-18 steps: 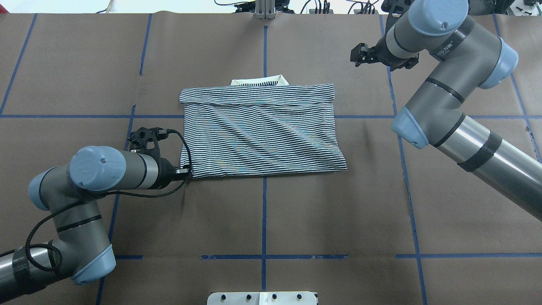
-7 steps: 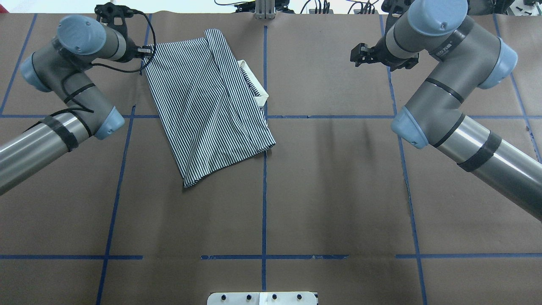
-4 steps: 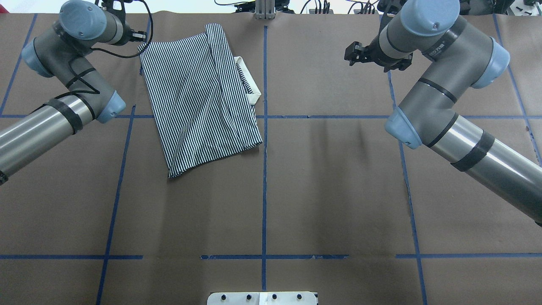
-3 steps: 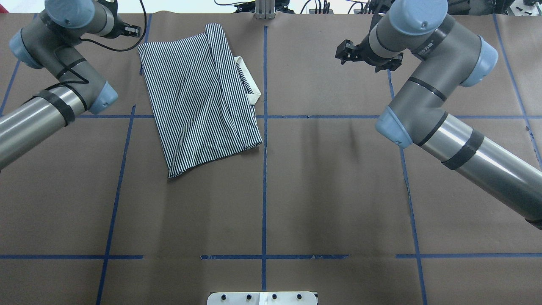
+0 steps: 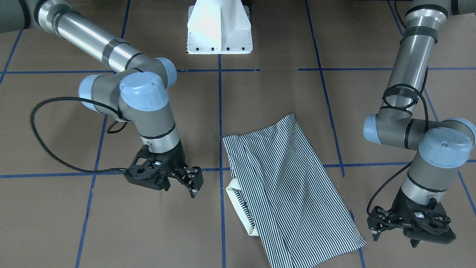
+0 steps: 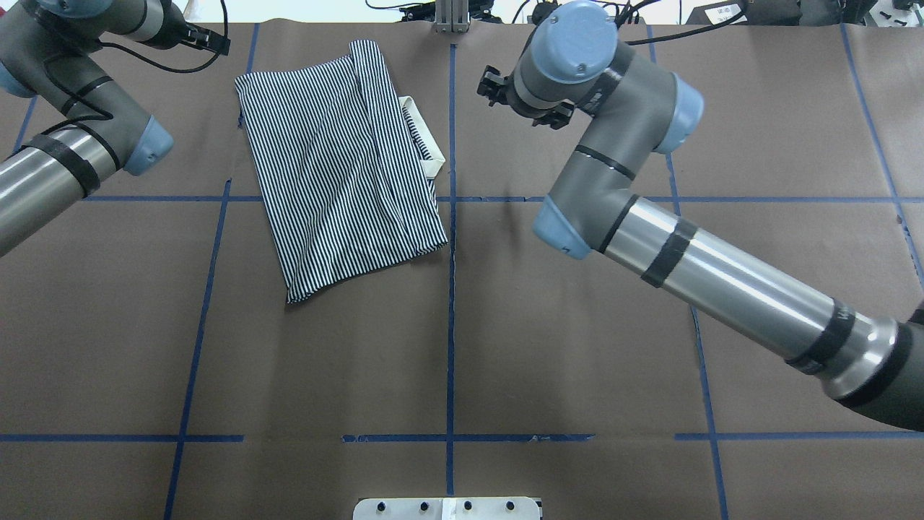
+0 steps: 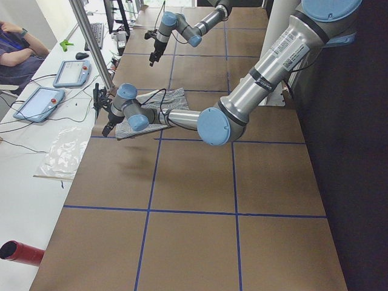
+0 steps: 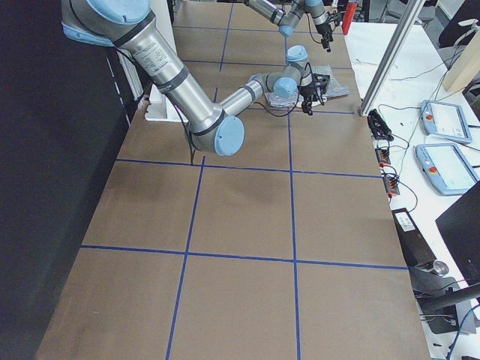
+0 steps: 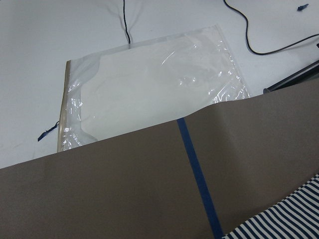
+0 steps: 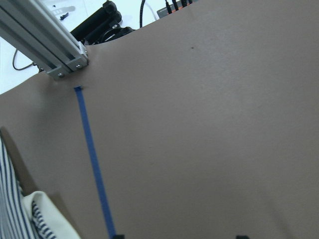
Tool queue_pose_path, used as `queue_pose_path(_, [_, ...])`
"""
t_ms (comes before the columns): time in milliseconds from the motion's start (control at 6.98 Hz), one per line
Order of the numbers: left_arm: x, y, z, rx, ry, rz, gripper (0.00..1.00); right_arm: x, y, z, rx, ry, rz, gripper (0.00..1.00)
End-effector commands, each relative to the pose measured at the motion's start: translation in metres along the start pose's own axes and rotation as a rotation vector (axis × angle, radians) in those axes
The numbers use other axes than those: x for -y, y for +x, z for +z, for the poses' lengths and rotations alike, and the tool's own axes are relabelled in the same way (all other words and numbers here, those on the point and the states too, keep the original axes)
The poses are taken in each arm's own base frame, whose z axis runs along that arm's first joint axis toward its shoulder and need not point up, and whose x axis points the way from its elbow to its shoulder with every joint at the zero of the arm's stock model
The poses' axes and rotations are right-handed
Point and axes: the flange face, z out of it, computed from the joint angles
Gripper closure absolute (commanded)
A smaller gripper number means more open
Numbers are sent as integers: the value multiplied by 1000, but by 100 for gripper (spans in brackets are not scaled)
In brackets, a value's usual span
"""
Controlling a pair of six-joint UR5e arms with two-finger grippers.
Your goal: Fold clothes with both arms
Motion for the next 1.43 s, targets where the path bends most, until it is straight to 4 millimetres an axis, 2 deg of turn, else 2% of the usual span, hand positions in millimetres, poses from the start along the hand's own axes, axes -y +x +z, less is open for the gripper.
queue_pose_path(0, [1,0,-3,-5,4,2,0,-63,-59,19,21,38,99,26])
queue_pose_path(287, [1,2,-6,-10,10,1,0,-96,-63,46,19,68,96,26])
queue_pose_path(430, [-7,-2,-11,-15,18,2,0,-103,-57,55,-1,66,89,27])
queue_pose_path(717, [-7,-1,-13,-16,20,3,0,-109,-56,67,-26,65,84,30])
queue_pose_path(860, [-8,-2,-12,-15,19,2,0,-108,-53,70,-33,68,83,36])
queue_pose_path(1003, [-8,-2,-12,-15,19,2,0,-111,-52,73,-38,66,83,37])
queue_pose_path(1290, [-8,-2,-12,-15,19,2,0,-115,-55,72,-35,64,94,43])
